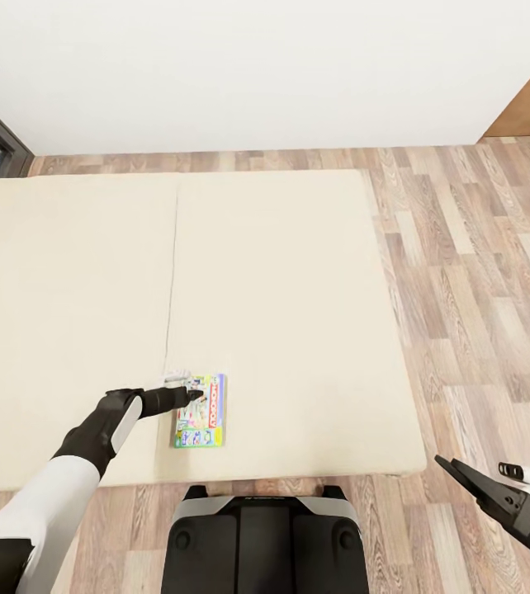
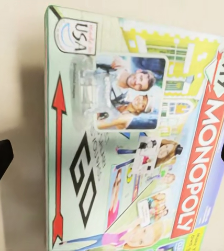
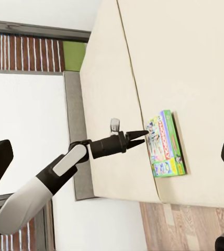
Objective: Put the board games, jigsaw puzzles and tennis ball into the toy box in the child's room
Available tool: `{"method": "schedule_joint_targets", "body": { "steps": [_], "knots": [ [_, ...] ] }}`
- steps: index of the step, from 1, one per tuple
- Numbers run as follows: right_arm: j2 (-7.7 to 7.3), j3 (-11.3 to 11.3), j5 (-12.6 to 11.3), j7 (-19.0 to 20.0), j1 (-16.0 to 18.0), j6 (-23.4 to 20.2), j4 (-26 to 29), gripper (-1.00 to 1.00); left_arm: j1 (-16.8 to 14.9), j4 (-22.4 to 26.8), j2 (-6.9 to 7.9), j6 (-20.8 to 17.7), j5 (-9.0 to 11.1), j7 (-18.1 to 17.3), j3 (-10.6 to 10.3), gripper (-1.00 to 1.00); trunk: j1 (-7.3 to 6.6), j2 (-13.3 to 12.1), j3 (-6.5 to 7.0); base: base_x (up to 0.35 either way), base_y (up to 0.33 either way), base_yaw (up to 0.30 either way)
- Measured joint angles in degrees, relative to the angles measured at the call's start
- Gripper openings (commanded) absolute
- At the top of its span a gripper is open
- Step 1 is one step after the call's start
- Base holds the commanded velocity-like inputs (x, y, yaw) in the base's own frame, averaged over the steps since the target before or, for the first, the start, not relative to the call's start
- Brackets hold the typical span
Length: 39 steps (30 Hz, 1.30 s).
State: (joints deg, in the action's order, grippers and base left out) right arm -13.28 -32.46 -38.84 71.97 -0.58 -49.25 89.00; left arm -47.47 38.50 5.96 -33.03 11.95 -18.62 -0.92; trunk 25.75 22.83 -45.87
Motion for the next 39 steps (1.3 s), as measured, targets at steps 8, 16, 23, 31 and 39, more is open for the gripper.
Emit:
{"method": "schedule_joint_targets", "body": {
  "steps": [8, 16, 23, 31, 39],
  "knots": [
    [0.03, 0.0, 0.2, 0.0, 0.0, 0.0, 0.0, 1.0, 0.0, 0.0, -0.09, 0.5, 0.0, 0.0, 0.0, 1.0, 0.0, 0.0, -0.01, 0.0, 0.0, 0.0],
    [0.03, 0.0, 0.3, 0.0, 0.0, 0.1, 0.0, 1.0, 0.0, 0.0, -0.11, 1.8, 0.0, 0.0, 0.0, 1.0, 0.0, 0.0, -0.01, 0.0, 0.0, 0.0],
    [0.03, 0.0, 0.3, 0.0, 0.0, 0.1, 0.0, 1.0, 0.0, 0.0, -0.09, 2.1, 0.0, 0.0, 0.0, 1.0, 0.0, 0.0, -0.01, 0.0, 0.0, 0.0],
    [0.03, 0.0, 0.4, 0.0, 0.0, 0.1, 0.0, 1.0, 0.0, 0.0, 0.11, 2.3, 0.0, 0.0, 0.0, 1.0, 0.0, 0.0, -0.01, 0.0, 0.0, 0.0],
    [0.03, -0.1, 0.4, 0.0, 0.0, 0.1, 0.0, 1.0, 0.0, 0.0, 0.02, 2.4, 0.0, 0.0, 0.0, 1.0, 0.0, 0.0, -0.09, 0.0, 0.0, 0.0]
  ]
}}
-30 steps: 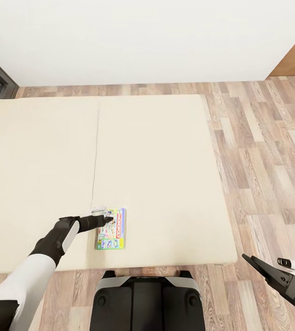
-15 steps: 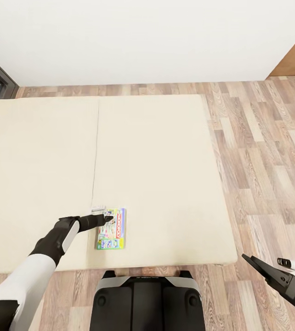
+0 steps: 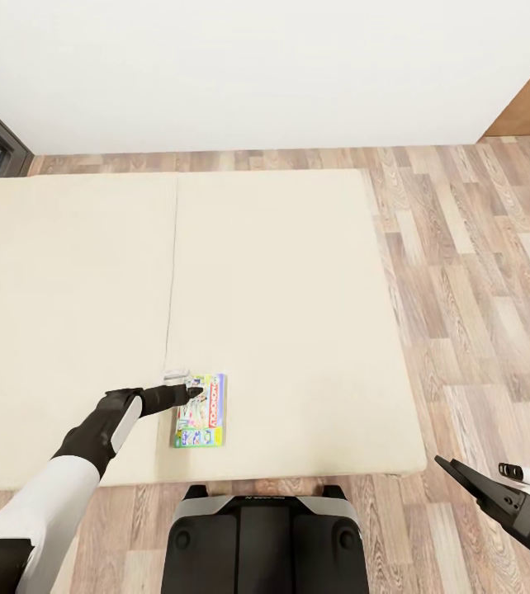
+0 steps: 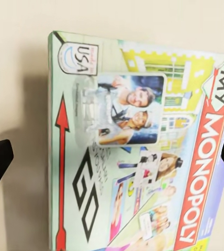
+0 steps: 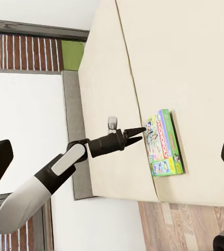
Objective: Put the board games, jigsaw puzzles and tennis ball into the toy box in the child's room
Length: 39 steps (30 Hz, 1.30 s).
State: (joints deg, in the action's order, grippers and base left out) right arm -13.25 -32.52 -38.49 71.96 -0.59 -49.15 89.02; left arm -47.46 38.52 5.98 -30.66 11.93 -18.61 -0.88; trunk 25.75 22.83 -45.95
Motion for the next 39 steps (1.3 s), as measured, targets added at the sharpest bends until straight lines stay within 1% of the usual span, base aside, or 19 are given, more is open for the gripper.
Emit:
{"method": "schedule_joint_targets", "body": {
  "steps": [10, 34, 39],
  "knots": [
    [-0.08, 0.0, 0.0, 0.0, 0.0, -0.1, 0.0, 1.0, 0.0, 0.0, 0.13, 0.1, 0.0, 0.0, 0.0, 1.0, 0.0, 0.0, -0.7, 0.0, 0.0, 0.0],
    [-0.09, 0.0, 0.0, 0.0, 0.0, -0.1, 0.0, 1.0, 0.0, 0.0, 0.56, 0.2, 0.2, -0.8, 0.2, 1.0, 0.0, 0.0, -2.92, 0.0, 0.0, 0.0],
    [-0.09, 0.0, 0.0, 0.0, 0.0, -0.1, 0.0, 1.0, -0.1, 0.5, 0.62, 0.2, -0.8, -0.7, 0.3, 1.0, -0.04, 0.0, -3.37, 0.0, 0.0, 0.0]
  ]
}}
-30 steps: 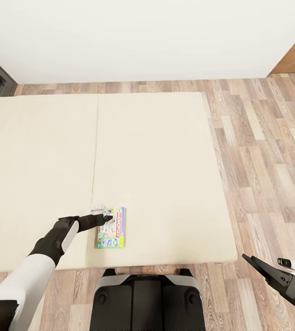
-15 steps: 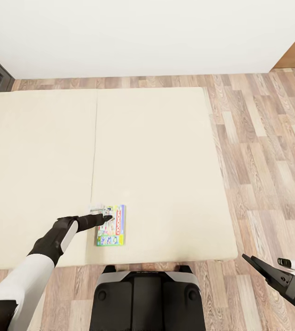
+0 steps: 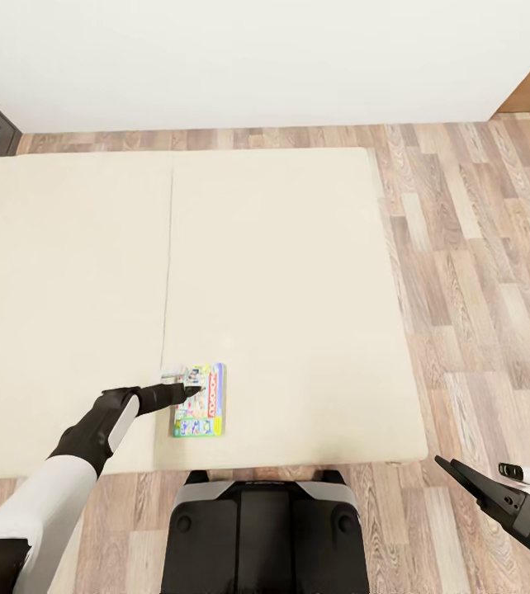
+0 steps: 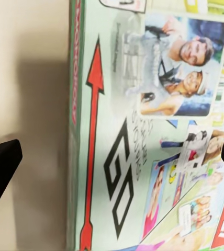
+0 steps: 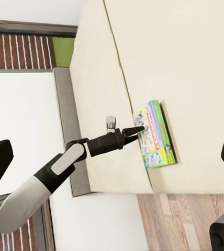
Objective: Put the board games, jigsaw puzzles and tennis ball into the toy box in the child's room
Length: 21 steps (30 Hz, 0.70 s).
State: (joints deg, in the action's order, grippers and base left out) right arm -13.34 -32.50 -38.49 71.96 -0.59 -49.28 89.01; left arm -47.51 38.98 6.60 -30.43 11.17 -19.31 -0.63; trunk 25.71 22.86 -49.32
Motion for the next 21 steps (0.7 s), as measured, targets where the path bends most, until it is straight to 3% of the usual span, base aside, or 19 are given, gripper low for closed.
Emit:
{"method": "schedule_joint_targets", "body": {
  "steps": [11, 21],
  "knots": [
    [0.07, 0.0, 0.0, 0.0, 0.0, 0.1, 0.0, 1.0, 0.0, -0.4, 1.01, 1.6, 0.3, -0.1, -0.2, 1.0, -0.02, 0.0, -0.56, 0.0, 0.0, 0.0],
    [0.09, 0.1, 0.0, -0.1, 0.0, 0.2, 0.0, 1.0, 0.0, -0.4, 0.54, 3.8, -0.2, 0.0, -0.2, 1.0, -0.01, 0.0, -0.61, 0.0, -0.002, 0.0]
  ]
}}
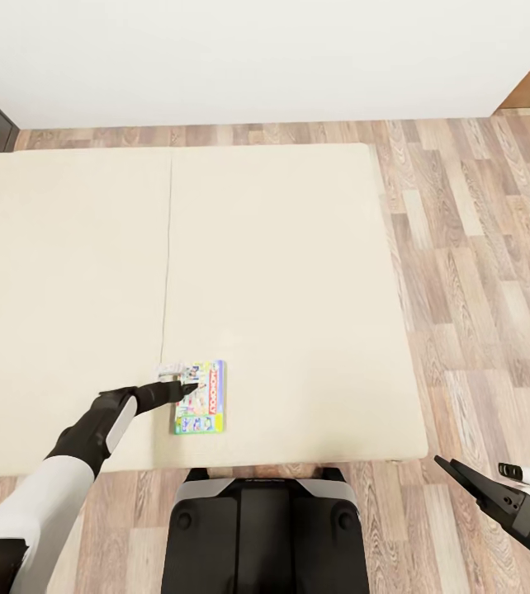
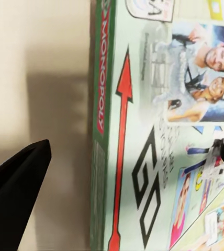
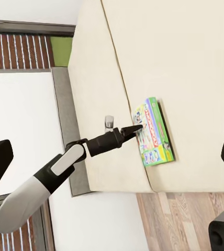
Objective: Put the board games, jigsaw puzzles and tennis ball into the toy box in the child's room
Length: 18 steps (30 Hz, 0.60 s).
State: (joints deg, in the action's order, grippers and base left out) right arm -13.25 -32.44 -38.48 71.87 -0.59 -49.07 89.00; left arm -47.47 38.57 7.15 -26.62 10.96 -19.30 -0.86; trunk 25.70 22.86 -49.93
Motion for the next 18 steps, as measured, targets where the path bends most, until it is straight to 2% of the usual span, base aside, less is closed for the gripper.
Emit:
{"method": "schedule_joint_targets", "body": {
  "steps": [4, 12, 18],
  "knots": [
    [0.02, 0.0, 0.1, 0.0, 0.0, 0.0, 0.0, 1.0, 0.0, 0.0, 0.34, 0.1, 0.2, 0.0, 0.0, 1.0, 0.0, 0.0, 0.0, 0.0, -0.073, 0.0],
    [0.08, 0.0, 0.1, 0.0, 0.0, 0.1, 0.0, 1.0, 0.0, 0.0, 2.05, 0.1, 1.1, -0.1, -0.1, 1.0, 0.0, 0.0, 0.0, 0.0, -0.124, 0.0],
    [0.1, 0.0, 0.1, 0.0, 0.0, 0.1, 0.0, 1.0, 0.0, 0.0, 2.04, 0.1, 0.5, 0.0, 0.0, 1.0, 0.0, 0.0, 0.09, 0.0, -0.022, 0.0]
  ]
}}
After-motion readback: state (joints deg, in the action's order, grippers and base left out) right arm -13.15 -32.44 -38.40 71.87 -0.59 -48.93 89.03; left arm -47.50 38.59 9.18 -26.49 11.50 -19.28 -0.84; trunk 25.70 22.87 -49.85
